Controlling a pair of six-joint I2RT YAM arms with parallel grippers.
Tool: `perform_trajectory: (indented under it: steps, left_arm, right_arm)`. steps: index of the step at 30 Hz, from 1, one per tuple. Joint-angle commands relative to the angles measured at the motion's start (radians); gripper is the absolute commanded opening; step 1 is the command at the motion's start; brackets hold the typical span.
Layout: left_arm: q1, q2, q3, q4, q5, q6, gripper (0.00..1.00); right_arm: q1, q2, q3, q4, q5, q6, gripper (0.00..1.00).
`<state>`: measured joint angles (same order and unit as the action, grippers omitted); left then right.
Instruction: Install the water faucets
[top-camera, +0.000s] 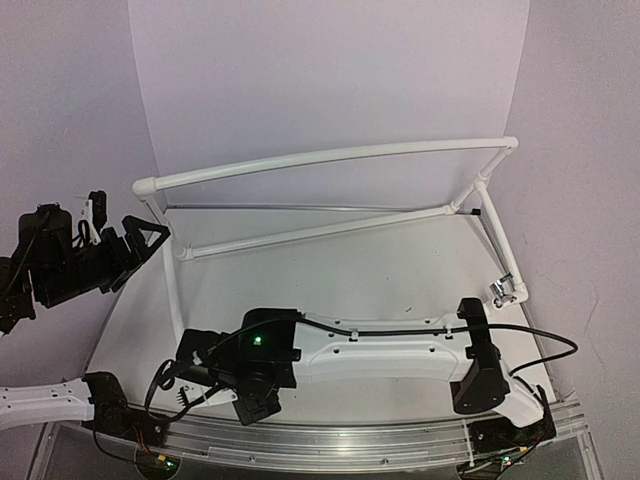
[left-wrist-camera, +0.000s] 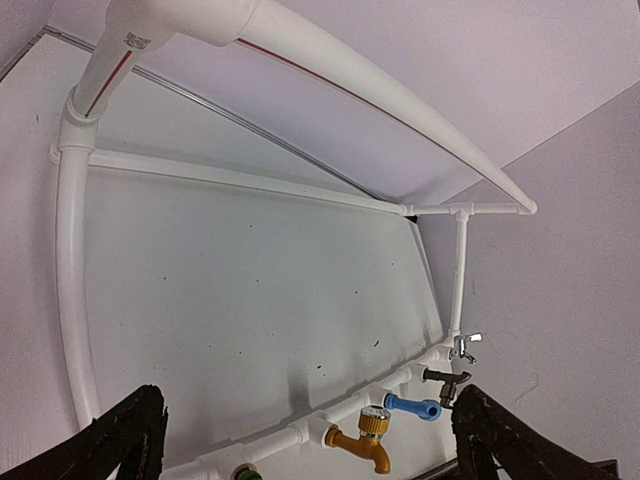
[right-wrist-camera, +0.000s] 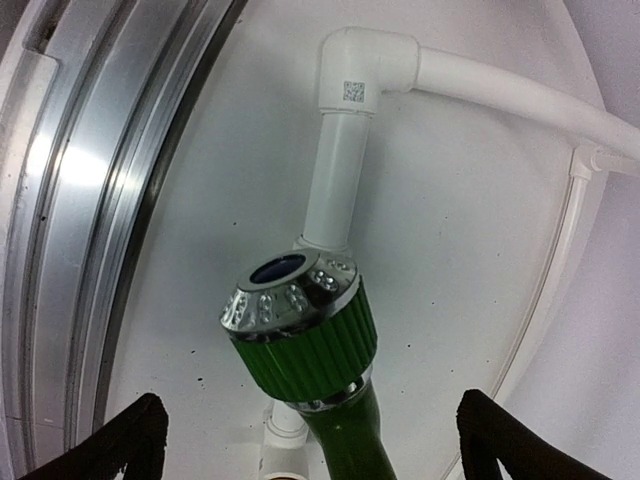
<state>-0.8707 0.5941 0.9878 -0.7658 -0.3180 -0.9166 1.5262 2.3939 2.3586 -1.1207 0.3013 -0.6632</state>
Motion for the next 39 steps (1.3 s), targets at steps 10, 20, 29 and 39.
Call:
perform_trajectory:
  steps: [10,20,29,39]
  left_arm:
    - [0.001,-0.004,0.02,0.019,-0.018,-0.012,0.99]
    - [0.001,0.0,0.023,0.019,-0.018,-0.009,0.99]
    - [0.001,0.004,0.02,0.024,-0.017,-0.008,1.0]
    - [0.001,0.002,0.015,0.024,-0.016,-0.011,1.0]
  right_arm:
    - [0.043,0.106,0.096,0.142,0.171,-0.065,0.94]
    - [0.027,0.137,0.138,0.215,0.265,-0.105,0.83]
    - [-0.006,0.147,0.157,0.262,0.307,-0.122,0.78]
    - [-0.033,0.132,0.149,0.265,0.319,-0.119,0.74]
